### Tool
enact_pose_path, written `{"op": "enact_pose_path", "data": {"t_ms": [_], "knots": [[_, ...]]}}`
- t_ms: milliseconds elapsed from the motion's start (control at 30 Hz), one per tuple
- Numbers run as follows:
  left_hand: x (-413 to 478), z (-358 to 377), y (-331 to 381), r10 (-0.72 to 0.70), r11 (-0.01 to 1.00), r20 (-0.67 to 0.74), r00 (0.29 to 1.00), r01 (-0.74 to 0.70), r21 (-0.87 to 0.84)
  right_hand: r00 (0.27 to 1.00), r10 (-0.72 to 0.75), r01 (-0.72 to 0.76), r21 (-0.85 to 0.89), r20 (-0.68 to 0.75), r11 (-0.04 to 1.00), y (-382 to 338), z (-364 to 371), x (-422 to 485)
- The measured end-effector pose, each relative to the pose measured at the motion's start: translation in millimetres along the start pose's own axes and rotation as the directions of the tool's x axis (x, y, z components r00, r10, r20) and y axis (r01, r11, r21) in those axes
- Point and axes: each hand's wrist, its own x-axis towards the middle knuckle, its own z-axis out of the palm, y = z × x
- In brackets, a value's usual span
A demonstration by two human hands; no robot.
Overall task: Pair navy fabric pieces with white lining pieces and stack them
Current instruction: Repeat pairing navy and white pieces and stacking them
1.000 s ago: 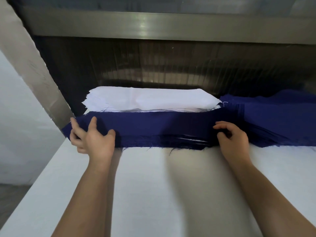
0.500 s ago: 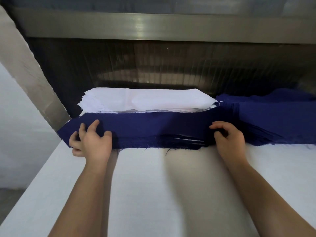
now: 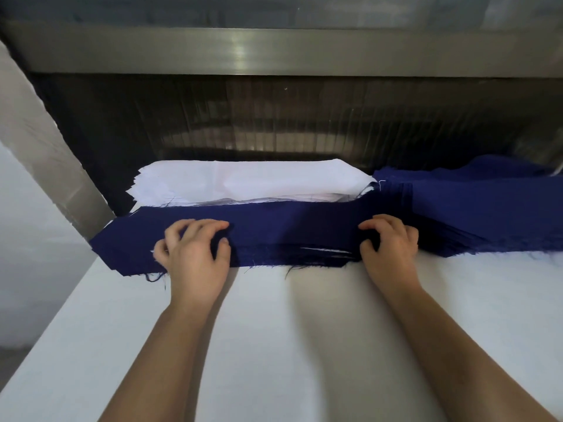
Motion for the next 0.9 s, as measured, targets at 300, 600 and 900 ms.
{"op": "enact_pose_path", "data": {"t_ms": [300,600,900], "knots": [[-8.3,8.1,25.8,0.206,0.978,0.121,0.971,-0.203,-0.036,0.995,-0.102,0.101,-0.052,-0.010,0.993,-7.5,-5.3,-3.3],[-13.7,26.8,62.8,0.120,0.991,0.210,0.970,-0.128,0.028,0.907,-0.357,0.352,-0.066,-0.223,0.934,0.8,-51.1,24.2],[-35.3,32.1,89.6,0.209,0.978,0.231,0.950,-0.205,-0.042,0.977,-0.132,0.108,-0.141,-0.168,0.984,30.7,-66.8,27.9]]}}
